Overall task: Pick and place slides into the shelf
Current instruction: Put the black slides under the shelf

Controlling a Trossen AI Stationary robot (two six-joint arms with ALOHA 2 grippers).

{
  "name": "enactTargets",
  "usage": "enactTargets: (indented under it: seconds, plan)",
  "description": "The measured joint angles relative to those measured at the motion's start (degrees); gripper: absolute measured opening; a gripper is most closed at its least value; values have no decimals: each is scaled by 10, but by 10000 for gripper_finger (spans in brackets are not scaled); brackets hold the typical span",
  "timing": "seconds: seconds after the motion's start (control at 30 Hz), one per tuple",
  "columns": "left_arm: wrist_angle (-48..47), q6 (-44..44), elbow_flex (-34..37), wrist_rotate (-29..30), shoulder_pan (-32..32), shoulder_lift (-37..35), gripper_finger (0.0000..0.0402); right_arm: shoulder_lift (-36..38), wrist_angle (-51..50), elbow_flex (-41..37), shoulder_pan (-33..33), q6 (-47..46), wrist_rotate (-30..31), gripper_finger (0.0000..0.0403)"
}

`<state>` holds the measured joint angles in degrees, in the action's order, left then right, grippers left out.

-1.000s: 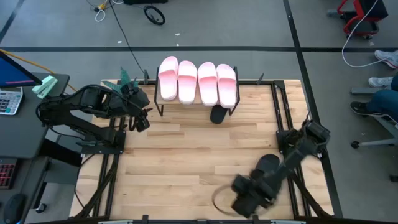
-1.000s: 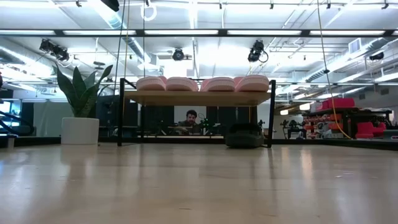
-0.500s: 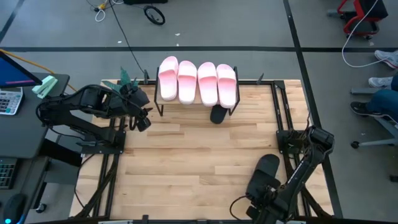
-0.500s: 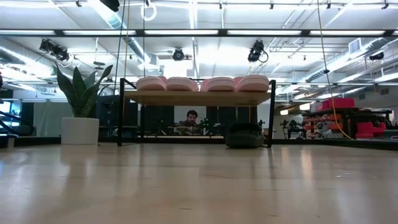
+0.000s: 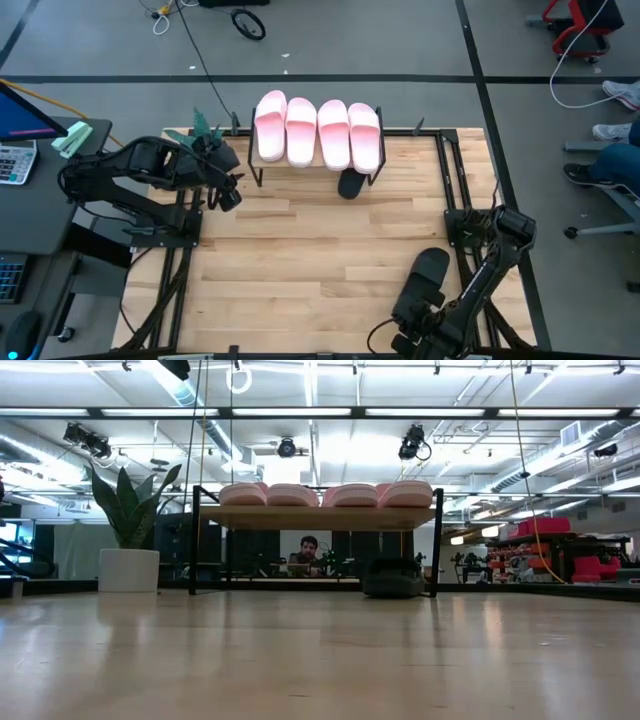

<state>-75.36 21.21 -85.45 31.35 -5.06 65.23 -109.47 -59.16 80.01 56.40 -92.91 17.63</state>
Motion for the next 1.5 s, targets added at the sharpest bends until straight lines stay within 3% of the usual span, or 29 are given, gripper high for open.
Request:
enactTargets:
  seconds: [0.47,1.07,1.2,1.37,1.5]
  plan:
    - [-19,-13,0,0,0,0,135,-58,2,0,-1,1,-47,132]
    - [-19,-9,0,0,0,0,149,-81,-15,1,6,14,-19,130]
    - [-19,-10,0,0,0,0,143,-81,-18,0,5,14,-16,102]
    - [-19,-21,0,0,0,0,134,-81,-16,0,5,-2,14,23]
    - [-19,-36,0,1,0,0,134,-82,-14,0,5,-33,28,17]
